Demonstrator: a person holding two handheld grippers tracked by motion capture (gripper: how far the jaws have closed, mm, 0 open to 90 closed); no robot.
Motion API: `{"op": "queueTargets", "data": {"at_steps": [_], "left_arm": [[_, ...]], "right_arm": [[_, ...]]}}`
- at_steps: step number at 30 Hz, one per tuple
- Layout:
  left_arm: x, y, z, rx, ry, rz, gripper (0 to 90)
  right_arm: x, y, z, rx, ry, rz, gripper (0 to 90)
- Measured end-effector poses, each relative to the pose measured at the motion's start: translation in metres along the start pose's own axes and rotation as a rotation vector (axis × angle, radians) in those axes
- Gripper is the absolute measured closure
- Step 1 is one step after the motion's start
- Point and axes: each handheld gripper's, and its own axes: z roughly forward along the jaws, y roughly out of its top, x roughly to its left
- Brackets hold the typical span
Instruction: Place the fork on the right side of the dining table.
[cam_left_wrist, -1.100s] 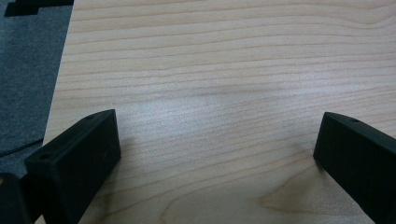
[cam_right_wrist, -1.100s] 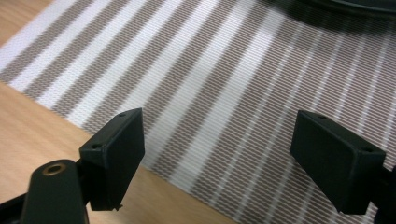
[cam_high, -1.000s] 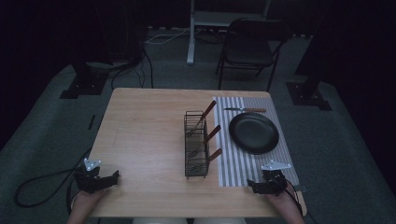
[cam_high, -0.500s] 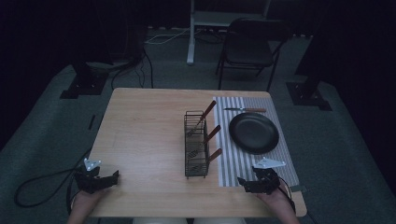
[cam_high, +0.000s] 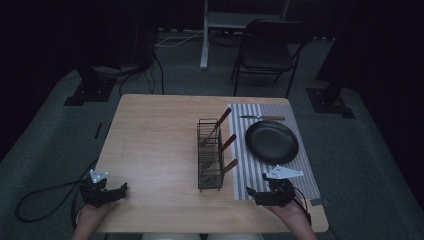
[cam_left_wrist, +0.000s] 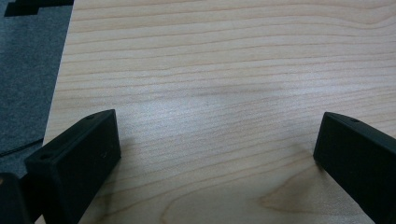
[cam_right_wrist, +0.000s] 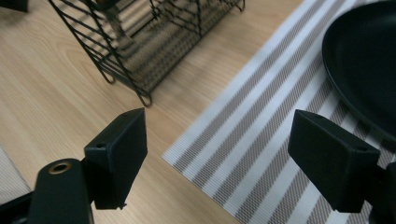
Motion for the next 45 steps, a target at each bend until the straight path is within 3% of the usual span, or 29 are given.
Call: {"op": "queueTargets", "data": {"at_steps": [13, 20, 28, 33, 37, 45], "left_arm": [[0.0, 0.0, 0.0, 0.0, 0.0, 0.002, 0.7], [0.0, 0.0, 0.0, 0.0, 0.001, 0.002, 0.7], [0.0, 0.0, 0.0, 0.0, 0.0, 0.002, 0.7], [0.0, 0.0, 0.0, 0.0, 0.0, 0.002, 0.7], [0.0, 0.0, 0.0, 0.0, 0.0, 0.002, 0.7], [0.0, 0.0, 0.0, 0.0, 0.0, 0.002, 0.7]], "right_arm": [[0.029, 0.03, -0.017, -0.095, 0.061, -0.019, 22.9], [0.037, 0.043, -0.021, -0.141, 0.067, -0.022, 24.7], [0.044, 0.055, -0.017, -0.143, 0.082, -0.032, 27.8], [0.045, 0.063, -0.016, -0.169, 0.067, -0.01, 28.1], [0.049, 0.07, -0.016, -0.172, 0.045, -0.027, 34.9], [0.051, 0.073, -0.011, -0.186, 0.031, 0.011, 48.1]]}}
